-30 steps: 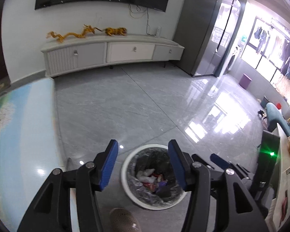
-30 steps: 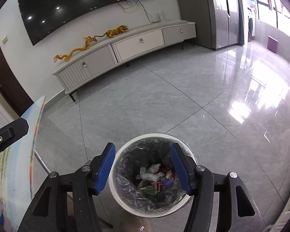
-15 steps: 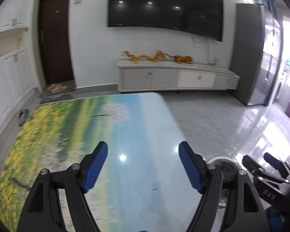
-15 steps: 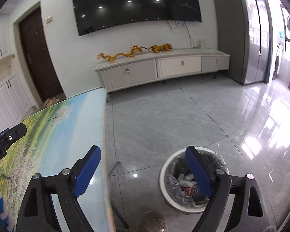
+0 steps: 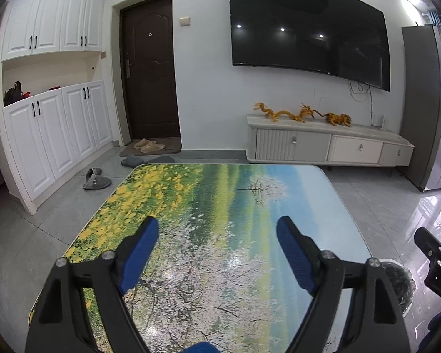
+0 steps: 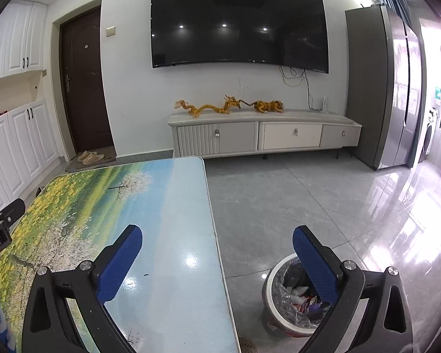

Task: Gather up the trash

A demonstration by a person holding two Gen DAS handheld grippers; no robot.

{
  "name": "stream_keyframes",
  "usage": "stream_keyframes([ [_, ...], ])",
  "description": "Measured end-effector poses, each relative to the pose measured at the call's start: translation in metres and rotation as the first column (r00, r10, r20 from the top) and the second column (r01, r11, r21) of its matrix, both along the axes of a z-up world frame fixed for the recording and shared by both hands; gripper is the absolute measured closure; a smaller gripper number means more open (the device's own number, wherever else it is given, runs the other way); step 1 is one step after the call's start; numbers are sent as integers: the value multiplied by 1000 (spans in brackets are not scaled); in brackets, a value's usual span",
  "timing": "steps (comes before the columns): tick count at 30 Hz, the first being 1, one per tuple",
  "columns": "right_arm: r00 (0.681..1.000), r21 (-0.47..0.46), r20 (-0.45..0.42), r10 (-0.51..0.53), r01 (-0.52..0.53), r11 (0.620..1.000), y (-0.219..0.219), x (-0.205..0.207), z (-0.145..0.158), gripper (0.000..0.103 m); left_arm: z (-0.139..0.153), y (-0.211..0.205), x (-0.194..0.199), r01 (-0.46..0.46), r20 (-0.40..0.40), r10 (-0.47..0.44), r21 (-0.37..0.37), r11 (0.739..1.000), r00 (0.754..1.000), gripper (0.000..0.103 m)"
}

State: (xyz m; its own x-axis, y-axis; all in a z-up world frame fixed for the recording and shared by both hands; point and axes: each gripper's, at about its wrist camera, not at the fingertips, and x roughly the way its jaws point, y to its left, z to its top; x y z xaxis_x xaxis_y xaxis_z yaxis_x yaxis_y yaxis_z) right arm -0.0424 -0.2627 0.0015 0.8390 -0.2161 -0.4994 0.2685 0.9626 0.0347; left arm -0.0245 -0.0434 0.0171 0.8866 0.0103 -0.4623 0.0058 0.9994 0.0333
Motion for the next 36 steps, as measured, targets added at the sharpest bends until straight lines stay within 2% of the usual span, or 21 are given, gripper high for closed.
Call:
stream_keyframes([
  [3, 1000, -14, 15, 0, 0, 1000, 6, -2, 2, 0, 3, 5, -9, -11, 24, 12, -12, 1000, 1000, 9],
  [12, 999, -23, 46, 5, -4, 1000, 14, -8, 8, 0, 10, 6, -18, -6, 44, 8, -40, 999, 999, 9],
  [36, 1000, -35, 23, 18, -17, 999, 14, -3, 3, 0, 0, -6, -15, 42, 17, -41, -18, 999, 999, 9],
])
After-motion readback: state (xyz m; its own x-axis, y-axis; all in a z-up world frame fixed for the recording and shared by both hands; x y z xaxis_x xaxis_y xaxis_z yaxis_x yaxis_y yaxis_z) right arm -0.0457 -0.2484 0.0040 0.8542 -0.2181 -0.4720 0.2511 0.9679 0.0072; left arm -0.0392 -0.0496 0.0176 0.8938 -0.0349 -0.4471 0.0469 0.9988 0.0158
